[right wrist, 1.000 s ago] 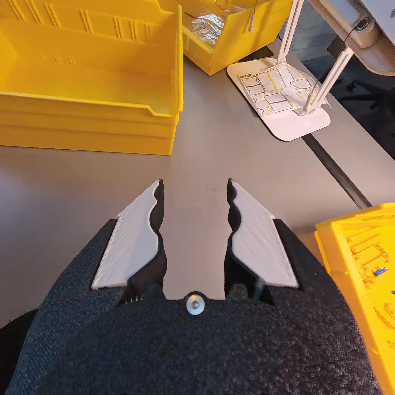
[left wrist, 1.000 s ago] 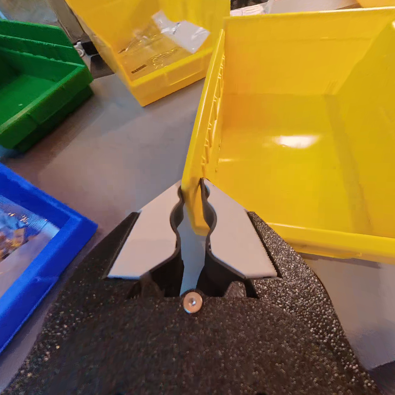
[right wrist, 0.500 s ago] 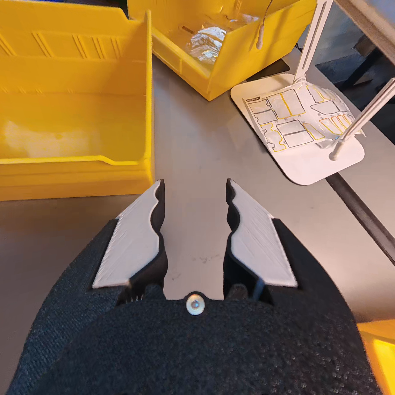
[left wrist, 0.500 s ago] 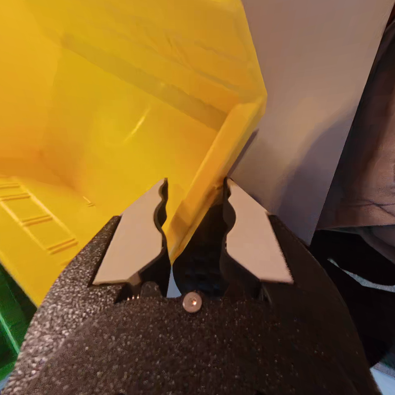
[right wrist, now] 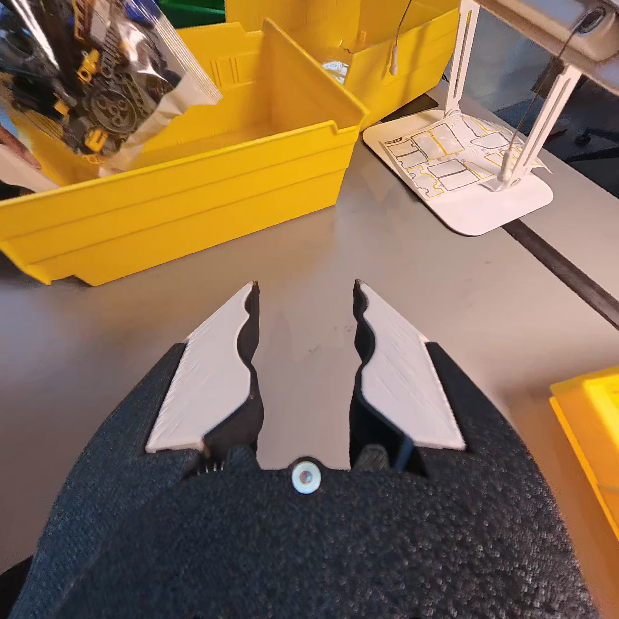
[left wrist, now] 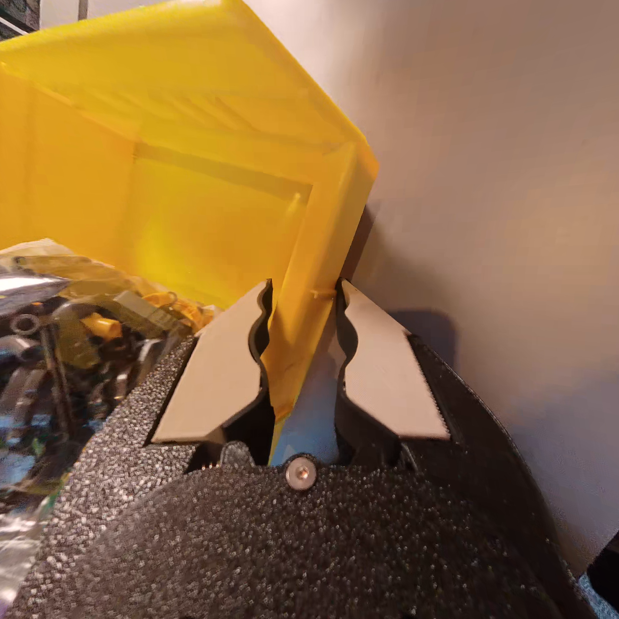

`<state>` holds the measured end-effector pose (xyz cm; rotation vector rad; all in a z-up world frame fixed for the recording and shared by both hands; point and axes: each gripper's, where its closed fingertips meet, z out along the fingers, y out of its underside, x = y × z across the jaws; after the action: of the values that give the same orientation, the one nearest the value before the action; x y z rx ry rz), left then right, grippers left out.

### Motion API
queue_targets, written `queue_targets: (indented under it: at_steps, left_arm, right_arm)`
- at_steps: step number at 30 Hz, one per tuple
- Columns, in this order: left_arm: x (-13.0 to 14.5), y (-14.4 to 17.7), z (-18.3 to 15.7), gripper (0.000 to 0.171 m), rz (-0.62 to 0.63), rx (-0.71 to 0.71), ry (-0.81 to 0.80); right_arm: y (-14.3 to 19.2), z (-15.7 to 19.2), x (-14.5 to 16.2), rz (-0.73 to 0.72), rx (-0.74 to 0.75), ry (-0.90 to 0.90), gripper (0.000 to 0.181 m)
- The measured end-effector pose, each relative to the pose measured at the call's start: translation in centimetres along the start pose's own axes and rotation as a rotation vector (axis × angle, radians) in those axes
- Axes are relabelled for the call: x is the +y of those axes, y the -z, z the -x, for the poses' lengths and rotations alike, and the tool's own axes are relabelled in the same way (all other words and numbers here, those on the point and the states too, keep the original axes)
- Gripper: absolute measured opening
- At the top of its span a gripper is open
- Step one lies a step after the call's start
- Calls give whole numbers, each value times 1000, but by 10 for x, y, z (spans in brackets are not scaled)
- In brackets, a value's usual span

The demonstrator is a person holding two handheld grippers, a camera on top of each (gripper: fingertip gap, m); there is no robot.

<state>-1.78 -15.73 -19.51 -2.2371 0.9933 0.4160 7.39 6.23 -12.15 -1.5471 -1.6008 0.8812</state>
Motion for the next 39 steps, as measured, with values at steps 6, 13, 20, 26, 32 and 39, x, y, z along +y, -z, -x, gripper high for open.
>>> queue_targets:
  at_steps: [6, 13, 20, 26, 32, 39]
  left_arm:
    - [-11, -8, 4, 49, -64, 0, 63]
    - [-33, 12, -5, 40, -238, 51, 103]
    - [-46, 69, 22, 43, -560, 59, 419]
    - [-21, 119, 59, 35, -712, -132, 564]
    - [9, 137, 74, 32, -749, -220, 705]
    - [33, 137, 91, 40, -691, -377, 766]
  right_arm:
    - [22, 14, 19, -29, 1, -48, 56]
    - [40, 43, 31, -67, -40, -108, 57]
    - [29, 93, 26, -52, -87, -10, 64]
    - [17, 113, 20, -69, -133, -2, 64]
    - [12, 116, 23, -87, -150, -30, 64]
    - [11, 125, 21, -98, -159, -22, 67]
